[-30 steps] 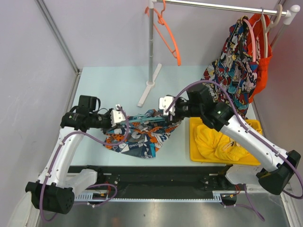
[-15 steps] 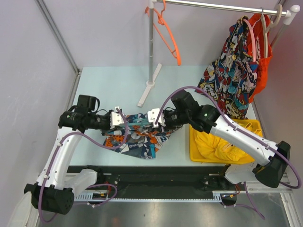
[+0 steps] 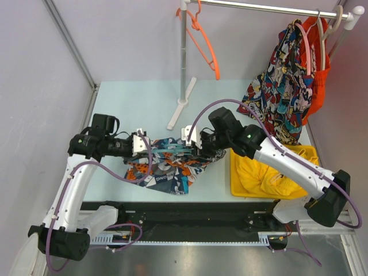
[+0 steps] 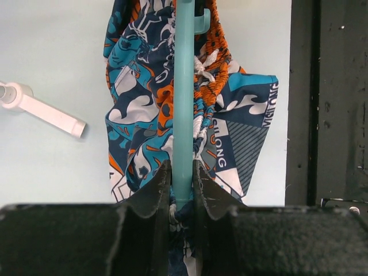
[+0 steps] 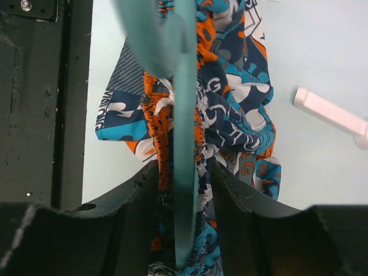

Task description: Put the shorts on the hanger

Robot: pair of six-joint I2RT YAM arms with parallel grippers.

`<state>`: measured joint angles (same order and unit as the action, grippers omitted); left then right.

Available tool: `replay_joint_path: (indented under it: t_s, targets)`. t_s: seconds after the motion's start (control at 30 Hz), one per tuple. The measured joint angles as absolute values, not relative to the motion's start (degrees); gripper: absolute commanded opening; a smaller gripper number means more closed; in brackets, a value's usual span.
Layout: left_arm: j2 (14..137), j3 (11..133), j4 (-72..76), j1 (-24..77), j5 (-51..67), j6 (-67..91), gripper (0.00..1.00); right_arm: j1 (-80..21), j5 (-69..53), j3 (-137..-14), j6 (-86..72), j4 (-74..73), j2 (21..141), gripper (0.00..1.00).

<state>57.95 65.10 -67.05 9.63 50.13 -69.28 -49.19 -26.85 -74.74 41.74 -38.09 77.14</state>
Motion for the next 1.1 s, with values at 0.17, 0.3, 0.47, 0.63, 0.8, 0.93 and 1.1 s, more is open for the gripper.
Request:
replay_joint_path:
  t_s: [0.17, 0.3, 0.47, 0.63, 0.8, 0.93, 1.1]
  targets:
    - [58.0, 65.8, -66.9, 9.6, 51.7, -68.9, 0.0, -46.2, -28.9, -72.4, 38.4, -35.1, 75.8, 0.25]
    - [58.0, 66.0, -65.7, 9.6, 52.2, -68.0, 0.01, -44.3, -32.4, -70.4, 37.0, -33.1, 74.0, 0.0]
    - [58.0, 66.0, -62.7, 9.6, 54.4, -65.1, 0.51, -43.8, -33.2, -69.6, 34.4, -32.5, 70.7, 0.0]
    - [56.1, 65.2, -53.0, 9.7, 54.6, -53.6, 0.98, -42.1, -30.3, -69.2, 28.6, -33.0, 64.8, 0.0]
    - [52.8, 63.8, -38.7, 9.6, 52.9, -38.7, 1.0, -35.5, -28.7, -69.2, 22.8, -39.4, 60.1, 0.0]
    - [52.5, 63.8, -31.5, 9.6, 52.2, -31.4, 1.0, -26.2, -28.6, -69.2, 18.8, -44.1, 60.4, 0.0]
    - [52.5, 63.8, -27.4, 9.6, 51.6, -26.7, 1.0, -14.2, -28.8, -69.2, 14.0, -45.9, 60.6, 0.0]
